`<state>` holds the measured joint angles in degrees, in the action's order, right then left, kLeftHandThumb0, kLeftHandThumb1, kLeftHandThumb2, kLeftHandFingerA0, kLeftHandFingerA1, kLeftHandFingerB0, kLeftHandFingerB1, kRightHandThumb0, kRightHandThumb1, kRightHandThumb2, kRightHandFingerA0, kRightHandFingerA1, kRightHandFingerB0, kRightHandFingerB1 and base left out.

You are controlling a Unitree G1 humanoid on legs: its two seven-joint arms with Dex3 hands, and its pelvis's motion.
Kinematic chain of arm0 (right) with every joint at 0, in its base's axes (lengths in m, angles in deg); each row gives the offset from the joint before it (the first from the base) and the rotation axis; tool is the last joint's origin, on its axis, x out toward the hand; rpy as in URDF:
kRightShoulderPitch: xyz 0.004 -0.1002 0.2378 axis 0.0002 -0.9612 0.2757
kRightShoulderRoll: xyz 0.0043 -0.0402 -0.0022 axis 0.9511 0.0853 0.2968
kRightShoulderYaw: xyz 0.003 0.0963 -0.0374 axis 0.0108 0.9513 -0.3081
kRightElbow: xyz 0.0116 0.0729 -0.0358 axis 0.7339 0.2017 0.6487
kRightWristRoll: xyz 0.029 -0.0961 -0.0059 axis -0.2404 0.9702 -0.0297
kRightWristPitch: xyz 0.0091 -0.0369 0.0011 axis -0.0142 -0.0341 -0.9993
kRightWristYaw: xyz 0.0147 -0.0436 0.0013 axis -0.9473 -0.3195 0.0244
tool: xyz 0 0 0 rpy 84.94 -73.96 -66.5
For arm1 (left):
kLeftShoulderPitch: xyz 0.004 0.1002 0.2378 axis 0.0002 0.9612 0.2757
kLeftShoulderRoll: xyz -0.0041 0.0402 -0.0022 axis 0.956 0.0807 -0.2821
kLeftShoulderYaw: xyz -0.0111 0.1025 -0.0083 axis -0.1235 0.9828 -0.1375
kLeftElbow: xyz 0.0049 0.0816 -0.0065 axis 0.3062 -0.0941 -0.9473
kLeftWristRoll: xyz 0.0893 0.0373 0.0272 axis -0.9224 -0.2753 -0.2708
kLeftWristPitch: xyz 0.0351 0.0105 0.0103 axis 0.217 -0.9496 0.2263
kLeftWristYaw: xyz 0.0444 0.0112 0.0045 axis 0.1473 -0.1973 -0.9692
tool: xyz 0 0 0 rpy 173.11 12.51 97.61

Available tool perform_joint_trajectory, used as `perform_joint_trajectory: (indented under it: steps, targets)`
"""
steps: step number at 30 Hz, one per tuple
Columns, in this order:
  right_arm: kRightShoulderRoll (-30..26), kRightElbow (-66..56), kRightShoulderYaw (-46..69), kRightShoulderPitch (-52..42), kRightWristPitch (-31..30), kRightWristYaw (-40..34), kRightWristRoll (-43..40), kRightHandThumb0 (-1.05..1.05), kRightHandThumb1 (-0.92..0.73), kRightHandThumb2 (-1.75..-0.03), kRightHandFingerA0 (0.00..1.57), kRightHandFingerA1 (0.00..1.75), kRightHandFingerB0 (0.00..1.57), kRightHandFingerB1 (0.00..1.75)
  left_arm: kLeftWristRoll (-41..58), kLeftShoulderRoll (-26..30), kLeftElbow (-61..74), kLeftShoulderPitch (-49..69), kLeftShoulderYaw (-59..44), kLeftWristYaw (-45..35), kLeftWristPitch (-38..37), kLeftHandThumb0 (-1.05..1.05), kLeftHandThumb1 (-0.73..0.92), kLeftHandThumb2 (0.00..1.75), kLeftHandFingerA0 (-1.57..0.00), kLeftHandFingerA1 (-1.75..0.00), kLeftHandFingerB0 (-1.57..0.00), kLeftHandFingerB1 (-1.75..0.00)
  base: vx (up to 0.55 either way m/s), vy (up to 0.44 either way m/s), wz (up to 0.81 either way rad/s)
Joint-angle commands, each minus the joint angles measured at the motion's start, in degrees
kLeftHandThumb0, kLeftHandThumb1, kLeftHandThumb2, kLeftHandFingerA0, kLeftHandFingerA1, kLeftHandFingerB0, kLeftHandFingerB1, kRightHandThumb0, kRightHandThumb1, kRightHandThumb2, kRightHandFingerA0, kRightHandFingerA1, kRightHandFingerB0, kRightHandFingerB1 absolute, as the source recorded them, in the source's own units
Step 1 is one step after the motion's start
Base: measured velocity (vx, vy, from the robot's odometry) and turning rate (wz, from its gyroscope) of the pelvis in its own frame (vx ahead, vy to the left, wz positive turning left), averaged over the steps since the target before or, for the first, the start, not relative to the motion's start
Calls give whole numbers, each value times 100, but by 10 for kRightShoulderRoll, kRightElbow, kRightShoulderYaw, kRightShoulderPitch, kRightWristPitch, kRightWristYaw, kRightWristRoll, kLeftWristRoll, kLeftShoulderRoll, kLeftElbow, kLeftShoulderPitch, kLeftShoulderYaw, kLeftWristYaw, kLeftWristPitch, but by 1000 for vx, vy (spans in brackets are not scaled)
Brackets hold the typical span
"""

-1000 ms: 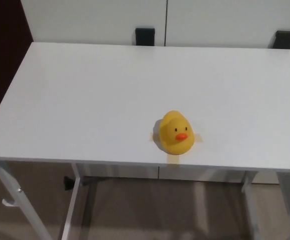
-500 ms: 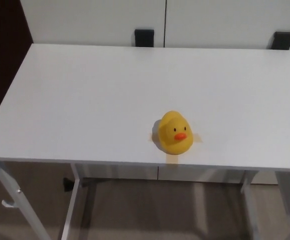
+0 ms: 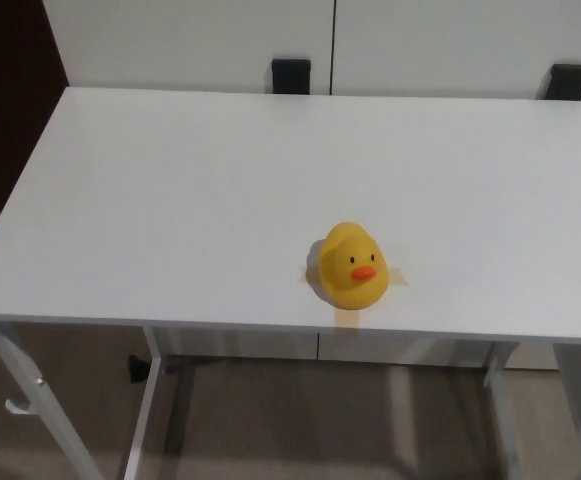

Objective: The robot uses its right hand to push the yellow duck toy to the center of the white desk.

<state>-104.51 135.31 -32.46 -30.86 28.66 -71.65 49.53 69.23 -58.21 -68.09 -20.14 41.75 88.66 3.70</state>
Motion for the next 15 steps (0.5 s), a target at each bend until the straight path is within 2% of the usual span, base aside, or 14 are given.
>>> perform_joint_trajectory:
  steps: [1,3,4,7,8,9,12,13,15]
  targets:
    - [-39,26,-7,1,24,125,-39,9,-36,-108,105,53,88,53,6,25,-2,2,-10,-9,-13,-21,67,67,-83,-85,-84,-72,0,0,0]
    - [-40,28,-8,1,24,126,-38,9,-36,-108,105,53,88,53,6,25,-2,2,-10,-9,-14,-21,67,67,-83,-85,-84,-72,0,0,0]
    - [-41,28,-8,1,21,132,-41,8,-41,-101,104,53,87,53,7,25,-2,0,-12,-10,-13,-19,65,67,-82,-81,-79,-66,0,0,0]
    - [-42,31,-9,5,17,145,-51,8,-36,-110,104,53,88,53,7,26,-4,-10,-15,-12,-5,-21,68,61,-81,-79,-79,-60,0,0,0]
    - [-42,32,-10,6,20,143,-51,8,-36,-110,104,53,88,53,7,27,-4,-11,-14,-13,-5,-21,68,61,-81,-79,-79,-60,0,0,0]
    - [-43,35,-13,10,19,139,-49,8,-40,-103,105,53,88,53,6,27,-4,-14,-15,-13,-6,-21,68,60,-82,-78,-80,-62,0,0,0]
    - [-45,38,-17,13,16,137,-48,8,-40,-103,105,53,88,53,6,27,-5,-15,-15,-13,-6,-21,68,60,-82,-78,-80,-62,0,0,0]
    - [-45,39,-17,13,18,139,-50,7,-38,-106,106,53,90,54,6,26,-5,-15,-14,-13,-6,-20,67,64,-82,-82,-85,-70,0,0,0]
    - [-45,41,-19,17,19,141,-54,8,-39,-105,106,53,90,53,5,27,-4,-17,-14,-13,-8,-19,67,64,-81,-81,-84,-69,0,0,0]
